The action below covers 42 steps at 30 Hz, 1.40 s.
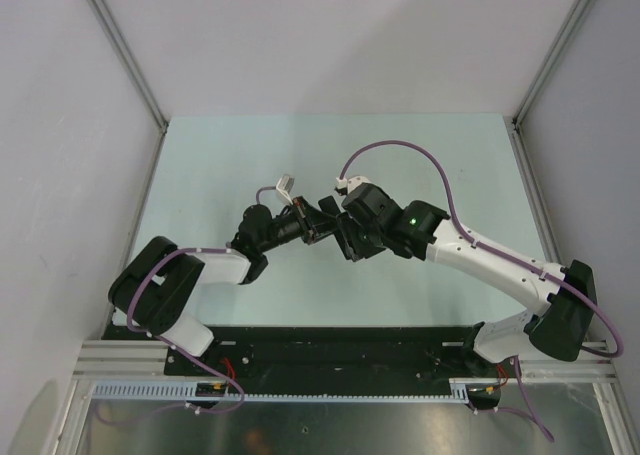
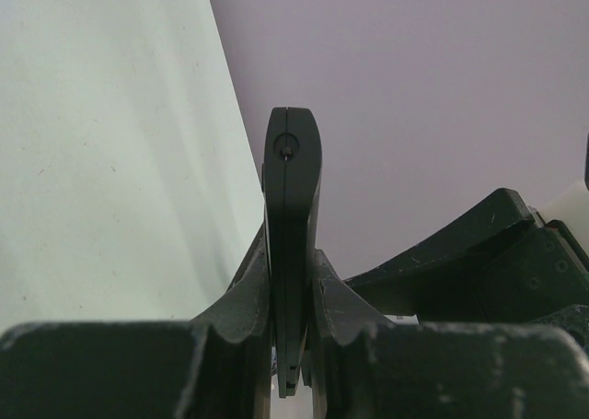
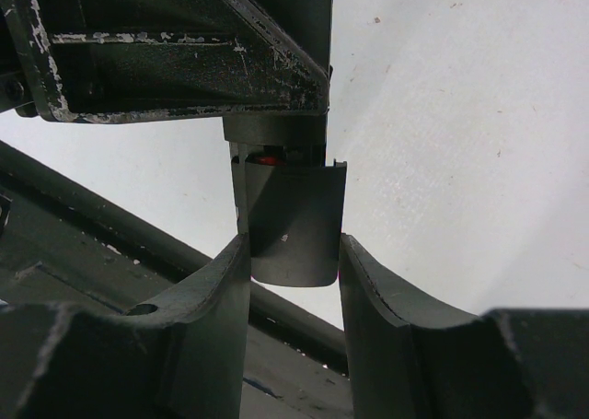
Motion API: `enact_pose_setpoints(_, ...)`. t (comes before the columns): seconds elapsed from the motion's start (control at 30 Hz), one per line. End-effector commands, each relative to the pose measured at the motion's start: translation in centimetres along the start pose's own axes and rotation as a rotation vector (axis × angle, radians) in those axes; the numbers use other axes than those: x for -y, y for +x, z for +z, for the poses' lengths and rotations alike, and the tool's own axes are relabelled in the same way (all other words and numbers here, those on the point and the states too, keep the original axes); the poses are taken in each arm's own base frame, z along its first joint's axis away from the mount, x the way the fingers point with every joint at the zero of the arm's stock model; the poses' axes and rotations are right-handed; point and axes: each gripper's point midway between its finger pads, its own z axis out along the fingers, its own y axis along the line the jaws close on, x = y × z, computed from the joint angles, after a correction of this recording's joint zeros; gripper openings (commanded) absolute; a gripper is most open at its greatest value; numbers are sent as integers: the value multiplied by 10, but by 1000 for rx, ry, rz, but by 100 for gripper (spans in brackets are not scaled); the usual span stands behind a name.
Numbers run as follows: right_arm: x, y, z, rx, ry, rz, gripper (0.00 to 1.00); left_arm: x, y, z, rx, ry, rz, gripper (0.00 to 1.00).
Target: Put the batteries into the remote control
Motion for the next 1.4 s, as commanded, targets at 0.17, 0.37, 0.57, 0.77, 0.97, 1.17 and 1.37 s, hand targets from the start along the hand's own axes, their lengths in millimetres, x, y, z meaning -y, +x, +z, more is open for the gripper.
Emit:
enact_pose_setpoints(0.17,-13,-32,-24,118,-56,36,24,25,-8,6,25,79,37,0)
enact_pose_setpoints(0.37,-7,-32,-28,121,-37,36,24,26,-7,5,26,83,42,0)
enact_pose_setpoints(0.57,-7,-33,-32,131,-44,44,23,23,-7,5,29,76,35,0)
enact_pose_setpoints(0.77,-10,-31,-30,119,-53,40,24,24,-8,6,30,78,24,0)
enact_pose_setpoints(0.97,-12,-28,-24,101,-50,31,23,34,-12,7,43,98,26,0)
enact_pose_setpoints(1.17,-12,-24,-19,79,-44,26,23,39,-13,5,44,110,28,0)
enact_pose_setpoints(1.37,-14,-20,-15,61,-43,19,23,43,-14,5,46,118,31,0)
